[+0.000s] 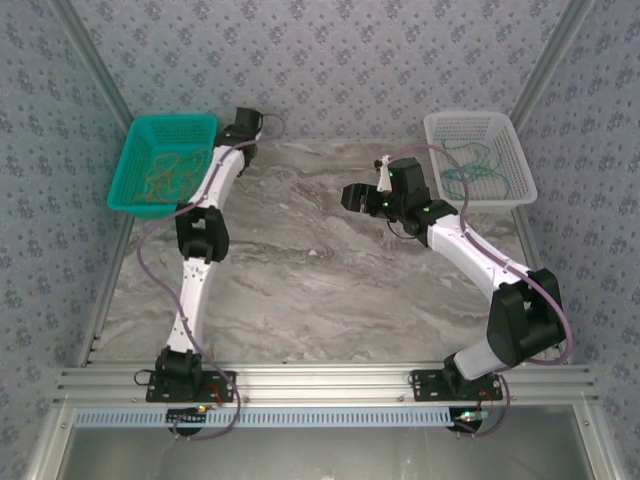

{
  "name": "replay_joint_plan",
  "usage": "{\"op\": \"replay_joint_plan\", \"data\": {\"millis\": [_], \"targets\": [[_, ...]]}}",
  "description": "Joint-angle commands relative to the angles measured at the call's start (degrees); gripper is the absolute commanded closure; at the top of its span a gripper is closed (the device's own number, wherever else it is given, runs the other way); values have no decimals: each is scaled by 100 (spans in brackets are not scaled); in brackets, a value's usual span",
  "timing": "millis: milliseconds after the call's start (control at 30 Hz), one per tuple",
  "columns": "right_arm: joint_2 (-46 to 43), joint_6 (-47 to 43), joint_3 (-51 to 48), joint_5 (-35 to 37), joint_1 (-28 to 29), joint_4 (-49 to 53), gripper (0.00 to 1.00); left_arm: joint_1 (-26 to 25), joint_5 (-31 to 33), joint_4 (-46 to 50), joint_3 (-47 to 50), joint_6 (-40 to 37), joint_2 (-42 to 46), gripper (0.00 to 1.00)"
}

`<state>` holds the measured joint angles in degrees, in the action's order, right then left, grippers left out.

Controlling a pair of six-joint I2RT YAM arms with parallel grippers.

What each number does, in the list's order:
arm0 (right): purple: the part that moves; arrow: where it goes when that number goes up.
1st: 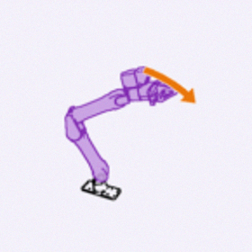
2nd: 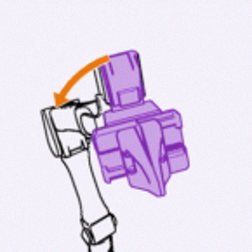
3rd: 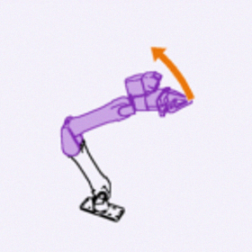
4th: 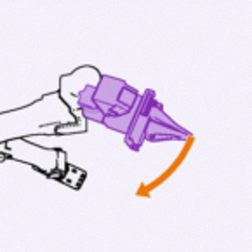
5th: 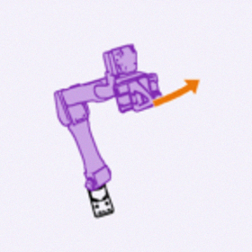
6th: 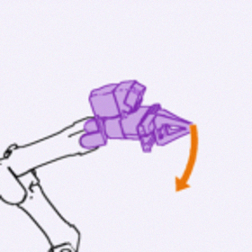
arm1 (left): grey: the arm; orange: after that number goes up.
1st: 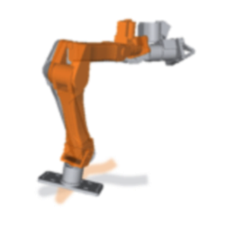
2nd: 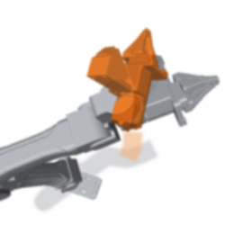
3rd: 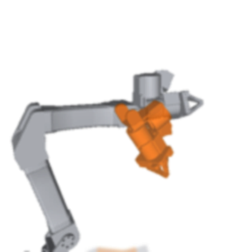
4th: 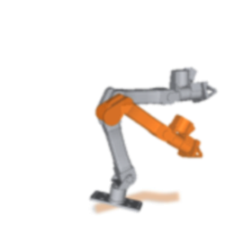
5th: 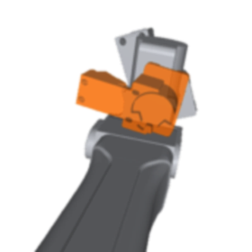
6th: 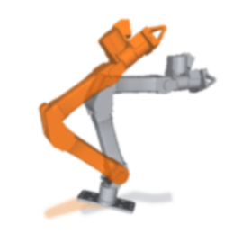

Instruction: Untangle the cables

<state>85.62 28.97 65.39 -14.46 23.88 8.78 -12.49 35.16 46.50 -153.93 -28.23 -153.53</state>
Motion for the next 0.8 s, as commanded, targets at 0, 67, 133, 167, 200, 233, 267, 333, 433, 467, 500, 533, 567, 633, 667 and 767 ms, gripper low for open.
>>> {"op": "replay_joint_plan", "data": {"millis": [0,67,133,167,200,233,267,333,433,467,500,533,567,633,667,767], "targets": [[-116,26,34,-50,25,-24,22,30,-211,82,-217,570,1021,100],[-116,23,59,-52,24,-15,22,124,-365,218,-210,854,1243,100],[-123,4,66,-50,41,12,22,269,-528,351,-174,1180,1432,100],[-127,-15,71,-49,46,33,22,373,-642,450,-173,1397,1518,100],[-133,-27,83,-54,46,46,22,490,-737,544,-168,1633,1606,100],[-151,-45,82,-49,48,61,22,644,-892,612,-96,1888,1732,100],[-160,-61,69,-30,50,82,22,811,-1049,577,122,2139,1902,100],[-192,-89,59,20,55,93,22,1174,-1427,387,676,2657,2250,100],[-213,-118,57,26,55,130,22,1732,-2102,-32,1712,3226,2788,100],[-222,-137,54,28,53,132,22,1871,-2183,-145,2032,3313,2902,100],[-226,-129,44,37,53,132,22,1956,-2260,-163,2219,3311,2962,100],[-237,-137,55,36,47,132,22,2039,-2265,-120,2367,3314,2976,100],[-233,-143,56,34,51,124,22,2089,-2252,-66,2521,3331,2978,100],[-222,-150,62,23,52,100,22,2152,-2389,-93,2891,3337,3016,100],[-213,-151,62,30,55,82,22,2164,-2442,-130,3122,3353,3051,100],[-156,-147,113,11,52,94,22,2156,-2427,-251,3670,3459,3102,100]]}}
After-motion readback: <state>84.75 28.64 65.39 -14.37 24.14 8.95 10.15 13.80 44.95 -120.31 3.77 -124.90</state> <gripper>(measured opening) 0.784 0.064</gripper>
